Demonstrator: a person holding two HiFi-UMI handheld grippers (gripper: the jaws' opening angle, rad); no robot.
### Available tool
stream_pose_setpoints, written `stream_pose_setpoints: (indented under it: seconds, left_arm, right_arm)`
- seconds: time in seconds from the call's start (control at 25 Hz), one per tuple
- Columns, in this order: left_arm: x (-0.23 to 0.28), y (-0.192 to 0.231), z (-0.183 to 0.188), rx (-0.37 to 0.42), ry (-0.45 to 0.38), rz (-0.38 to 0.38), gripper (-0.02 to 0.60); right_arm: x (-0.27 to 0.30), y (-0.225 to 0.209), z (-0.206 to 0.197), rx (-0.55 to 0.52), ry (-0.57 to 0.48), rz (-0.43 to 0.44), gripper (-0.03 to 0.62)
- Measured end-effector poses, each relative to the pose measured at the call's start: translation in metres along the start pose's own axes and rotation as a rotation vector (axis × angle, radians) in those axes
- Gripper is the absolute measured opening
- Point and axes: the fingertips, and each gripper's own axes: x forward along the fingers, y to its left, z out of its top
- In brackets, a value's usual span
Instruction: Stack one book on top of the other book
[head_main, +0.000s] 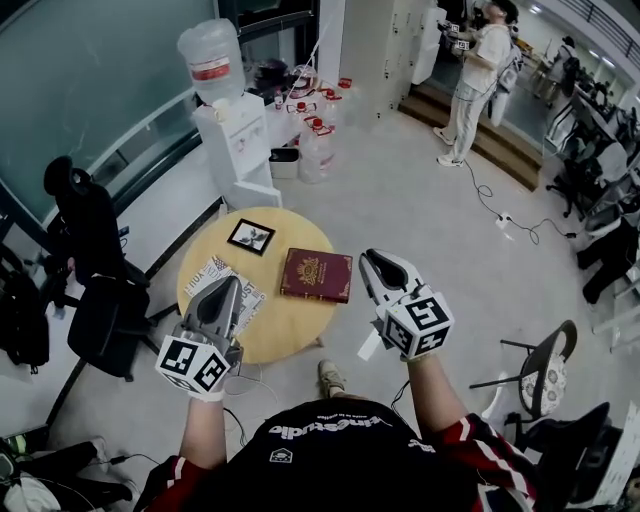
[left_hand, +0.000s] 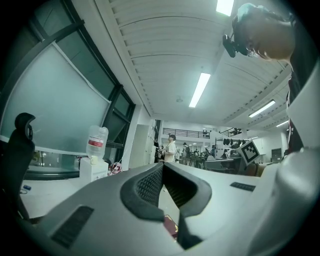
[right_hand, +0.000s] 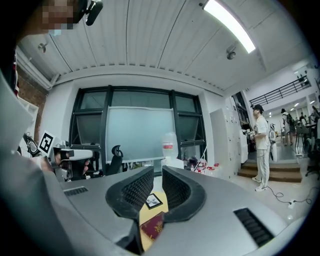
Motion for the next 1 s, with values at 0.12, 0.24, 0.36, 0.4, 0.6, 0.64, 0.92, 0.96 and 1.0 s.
stream_pose_setpoints:
  seconds: [0.12, 0.24, 0.36, 0.4, 0.6, 0.64, 0.92, 0.96, 1.0]
  left_arm:
    - [0.003, -0.002, -0.003, 0.006, 0.004, -0.011, 0.015]
    - [0.005, -0.001, -0.005, -0.003, 0.009, -0.001, 0.015]
    - [0.008, -0.001, -0.007, 0.004, 0.018, -0.007, 0.015]
    - [0.009, -0.001, -0.008, 0.008, 0.021, -0.011, 0.015]
    - [0.015, -0.003, -0.010, 0.010, 0.026, -0.010, 0.015]
    - [0.017, -0.002, -0.010, 0.009, 0.027, -0.006, 0.015]
    - [0.028, 0.001, -0.018, 0.023, 0.045, 0.005, 0.015]
    - [0.029, 0.003, -0.020, 0.019, 0.048, 0.013, 0.015]
    - [0.031, 0.004, -0.021, 0.016, 0.050, 0.021, 0.015]
  right_arm:
    - [0.004, -0.002, -0.007, 0.005, 0.012, 0.014, 0.108]
    - [0.009, -0.006, -0.016, -0.010, 0.038, 0.021, 0.154]
    - [0.014, -0.009, -0.028, -0.046, 0.083, 0.033, 0.184]
    - [0.016, -0.011, -0.033, -0.044, 0.094, 0.036, 0.188]
    - [0.028, -0.023, -0.059, -0.012, 0.143, 0.042, 0.193]
    - [0.031, -0.025, -0.066, -0.009, 0.156, 0.042, 0.195]
    - [0.053, -0.050, -0.130, -0.005, 0.284, 0.025, 0.200]
    - [0.056, -0.053, -0.139, 0.003, 0.296, 0.025, 0.201]
    - [0.060, -0.056, -0.148, 0.011, 0.309, 0.025, 0.202]
